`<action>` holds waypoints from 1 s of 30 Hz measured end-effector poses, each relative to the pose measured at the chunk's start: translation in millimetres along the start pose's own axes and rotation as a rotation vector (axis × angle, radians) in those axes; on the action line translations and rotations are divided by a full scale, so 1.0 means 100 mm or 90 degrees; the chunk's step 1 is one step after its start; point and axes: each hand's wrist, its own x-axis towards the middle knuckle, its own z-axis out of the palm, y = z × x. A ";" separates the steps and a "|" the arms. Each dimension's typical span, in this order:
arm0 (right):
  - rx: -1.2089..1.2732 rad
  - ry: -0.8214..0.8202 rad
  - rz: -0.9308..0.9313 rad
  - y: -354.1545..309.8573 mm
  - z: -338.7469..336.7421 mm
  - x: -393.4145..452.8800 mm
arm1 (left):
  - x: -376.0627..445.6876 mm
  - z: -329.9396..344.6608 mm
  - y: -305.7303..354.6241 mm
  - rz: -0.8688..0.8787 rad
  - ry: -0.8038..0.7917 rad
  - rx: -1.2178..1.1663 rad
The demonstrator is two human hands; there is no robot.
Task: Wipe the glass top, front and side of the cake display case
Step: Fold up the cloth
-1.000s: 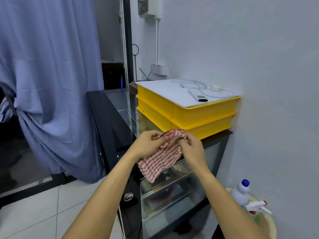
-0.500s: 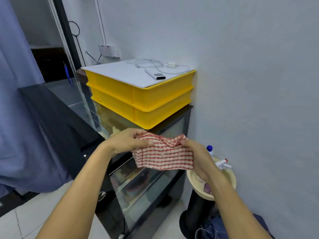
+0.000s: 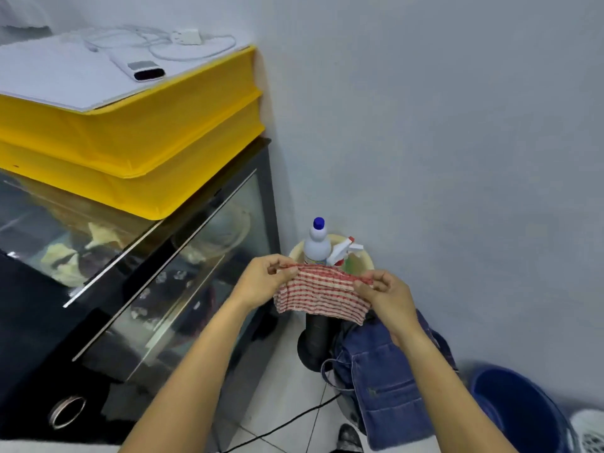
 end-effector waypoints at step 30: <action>-0.620 0.123 -0.194 1.41 0.44 1.17 | 1.48 0.68 -1.62 0.211 -0.259 0.543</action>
